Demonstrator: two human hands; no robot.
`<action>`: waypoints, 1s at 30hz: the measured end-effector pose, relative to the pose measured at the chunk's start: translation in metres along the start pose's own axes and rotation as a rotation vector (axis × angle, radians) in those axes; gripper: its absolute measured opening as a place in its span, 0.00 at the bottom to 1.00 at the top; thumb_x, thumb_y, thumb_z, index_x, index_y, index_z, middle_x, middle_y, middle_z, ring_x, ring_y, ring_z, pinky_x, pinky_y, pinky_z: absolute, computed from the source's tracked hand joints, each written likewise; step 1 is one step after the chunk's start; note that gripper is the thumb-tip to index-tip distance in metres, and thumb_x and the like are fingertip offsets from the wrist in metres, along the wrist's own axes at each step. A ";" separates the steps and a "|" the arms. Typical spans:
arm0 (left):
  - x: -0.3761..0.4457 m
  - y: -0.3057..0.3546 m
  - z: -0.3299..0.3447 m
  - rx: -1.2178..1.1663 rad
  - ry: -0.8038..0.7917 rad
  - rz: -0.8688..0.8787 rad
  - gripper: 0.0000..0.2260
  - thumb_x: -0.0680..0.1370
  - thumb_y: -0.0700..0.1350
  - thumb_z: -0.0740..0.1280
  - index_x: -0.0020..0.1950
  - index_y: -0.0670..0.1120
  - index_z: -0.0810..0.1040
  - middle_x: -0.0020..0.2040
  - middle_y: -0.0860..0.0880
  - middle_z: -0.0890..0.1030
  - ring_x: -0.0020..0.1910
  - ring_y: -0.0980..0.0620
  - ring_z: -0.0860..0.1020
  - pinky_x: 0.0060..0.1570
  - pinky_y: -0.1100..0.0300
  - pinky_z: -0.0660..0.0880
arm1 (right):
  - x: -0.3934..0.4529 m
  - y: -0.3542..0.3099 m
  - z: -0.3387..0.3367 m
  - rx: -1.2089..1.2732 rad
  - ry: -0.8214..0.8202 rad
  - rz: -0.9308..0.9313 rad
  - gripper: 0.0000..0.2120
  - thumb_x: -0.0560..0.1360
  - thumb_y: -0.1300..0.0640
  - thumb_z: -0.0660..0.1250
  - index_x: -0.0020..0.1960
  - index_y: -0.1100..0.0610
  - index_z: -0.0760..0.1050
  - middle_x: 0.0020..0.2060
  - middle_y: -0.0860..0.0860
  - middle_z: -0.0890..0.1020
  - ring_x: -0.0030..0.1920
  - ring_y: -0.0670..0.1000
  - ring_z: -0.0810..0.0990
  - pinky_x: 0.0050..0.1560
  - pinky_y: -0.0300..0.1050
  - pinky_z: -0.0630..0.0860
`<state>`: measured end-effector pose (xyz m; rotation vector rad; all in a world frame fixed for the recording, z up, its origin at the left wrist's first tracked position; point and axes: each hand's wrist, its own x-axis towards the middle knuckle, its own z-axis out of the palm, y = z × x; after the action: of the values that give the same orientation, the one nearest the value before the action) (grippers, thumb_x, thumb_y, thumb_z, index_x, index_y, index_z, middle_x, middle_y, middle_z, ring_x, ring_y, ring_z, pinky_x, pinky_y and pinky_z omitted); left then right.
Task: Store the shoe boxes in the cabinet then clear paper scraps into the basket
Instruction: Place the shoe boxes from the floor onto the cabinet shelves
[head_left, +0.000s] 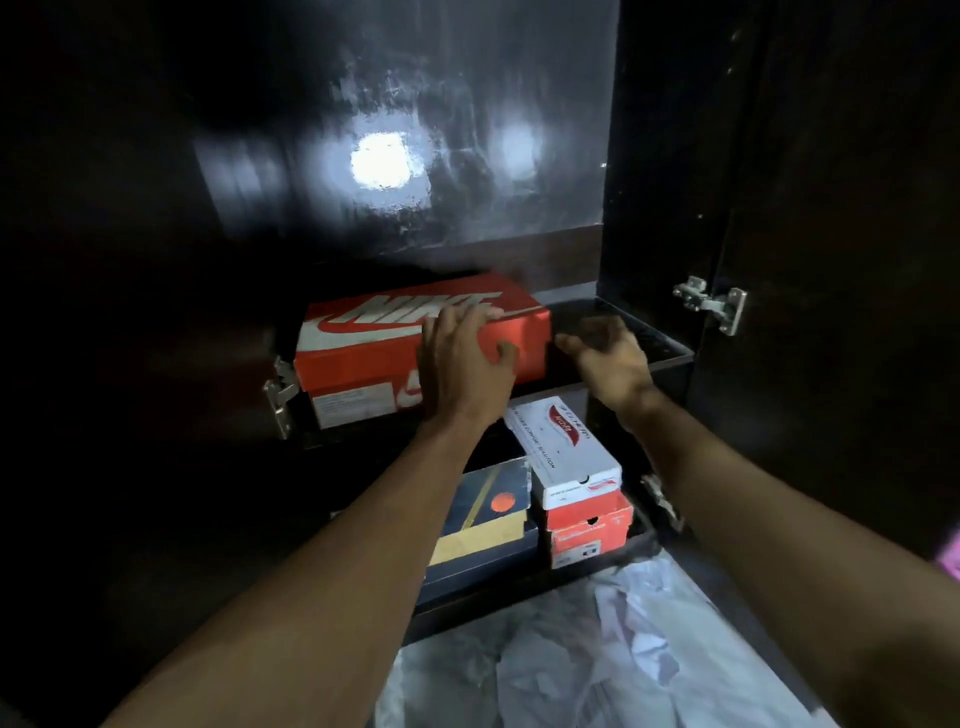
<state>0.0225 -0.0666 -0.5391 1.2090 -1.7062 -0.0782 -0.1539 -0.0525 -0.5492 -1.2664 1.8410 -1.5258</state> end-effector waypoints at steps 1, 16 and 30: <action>-0.010 0.012 0.005 -0.055 0.002 0.034 0.13 0.71 0.48 0.68 0.55 0.51 0.82 0.55 0.49 0.81 0.58 0.44 0.76 0.58 0.48 0.75 | -0.010 0.003 -0.011 -0.027 0.010 -0.031 0.23 0.73 0.45 0.76 0.64 0.53 0.78 0.54 0.51 0.85 0.59 0.54 0.83 0.64 0.49 0.78; -0.292 0.174 0.097 -0.665 -0.649 0.396 0.11 0.72 0.46 0.67 0.53 0.51 0.82 0.47 0.54 0.77 0.48 0.49 0.79 0.50 0.51 0.77 | -0.288 0.147 -0.269 -0.272 0.268 0.089 0.05 0.74 0.48 0.69 0.44 0.47 0.82 0.41 0.45 0.87 0.41 0.41 0.83 0.48 0.47 0.82; -0.551 0.337 0.238 -0.562 -1.590 0.029 0.18 0.79 0.51 0.72 0.68 0.51 0.79 0.63 0.51 0.80 0.56 0.54 0.78 0.58 0.58 0.74 | -0.523 0.343 -0.467 -0.232 1.441 0.838 0.28 0.74 0.46 0.66 0.68 0.62 0.74 0.62 0.63 0.78 0.64 0.64 0.77 0.66 0.57 0.74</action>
<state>-0.3815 0.4000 -0.8448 0.5669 -2.6432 -1.7492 -0.3941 0.6305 -0.8402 0.9261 2.7547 -1.7403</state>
